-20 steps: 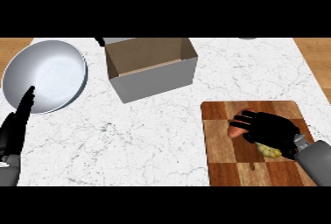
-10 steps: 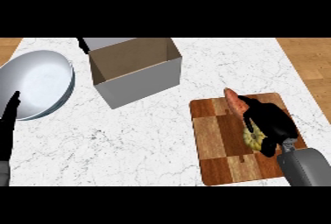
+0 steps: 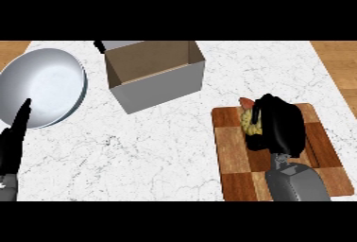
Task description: Pick the squash from the cutting board and place it in the cardboard box
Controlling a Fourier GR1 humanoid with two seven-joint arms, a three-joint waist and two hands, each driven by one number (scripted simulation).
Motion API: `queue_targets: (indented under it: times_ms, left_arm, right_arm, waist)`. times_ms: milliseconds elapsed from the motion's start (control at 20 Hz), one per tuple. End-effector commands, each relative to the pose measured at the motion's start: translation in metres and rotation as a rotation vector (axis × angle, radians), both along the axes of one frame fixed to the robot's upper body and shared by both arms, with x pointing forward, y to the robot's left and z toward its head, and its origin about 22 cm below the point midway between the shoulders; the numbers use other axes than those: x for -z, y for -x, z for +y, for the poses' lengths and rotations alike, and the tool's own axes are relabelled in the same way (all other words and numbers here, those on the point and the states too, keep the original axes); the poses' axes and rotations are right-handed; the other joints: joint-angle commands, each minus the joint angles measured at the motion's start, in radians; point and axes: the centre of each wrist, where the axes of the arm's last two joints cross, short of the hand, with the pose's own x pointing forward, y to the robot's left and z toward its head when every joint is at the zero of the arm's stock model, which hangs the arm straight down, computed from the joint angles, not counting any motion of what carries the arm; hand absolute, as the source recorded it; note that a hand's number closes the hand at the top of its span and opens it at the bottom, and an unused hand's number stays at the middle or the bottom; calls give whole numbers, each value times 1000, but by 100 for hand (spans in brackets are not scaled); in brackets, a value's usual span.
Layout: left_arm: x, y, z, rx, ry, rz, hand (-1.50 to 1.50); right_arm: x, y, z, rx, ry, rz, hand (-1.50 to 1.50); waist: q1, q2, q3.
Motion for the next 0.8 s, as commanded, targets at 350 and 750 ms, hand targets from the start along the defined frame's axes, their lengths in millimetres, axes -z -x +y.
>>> queue_targets:
  times_ms: [350,750]
  left_arm:
    - [-7,-13,-9,64,3,-6,0]
    - [-15,-38,-26,58,21,-16,0]
  right_arm:
    - [-92,-21,98,-85,-74,-197,150]
    - [-111,-57,131,-97,-288,-246,150]
  waist:
    - [55,19,1]
    - [51,21,1]
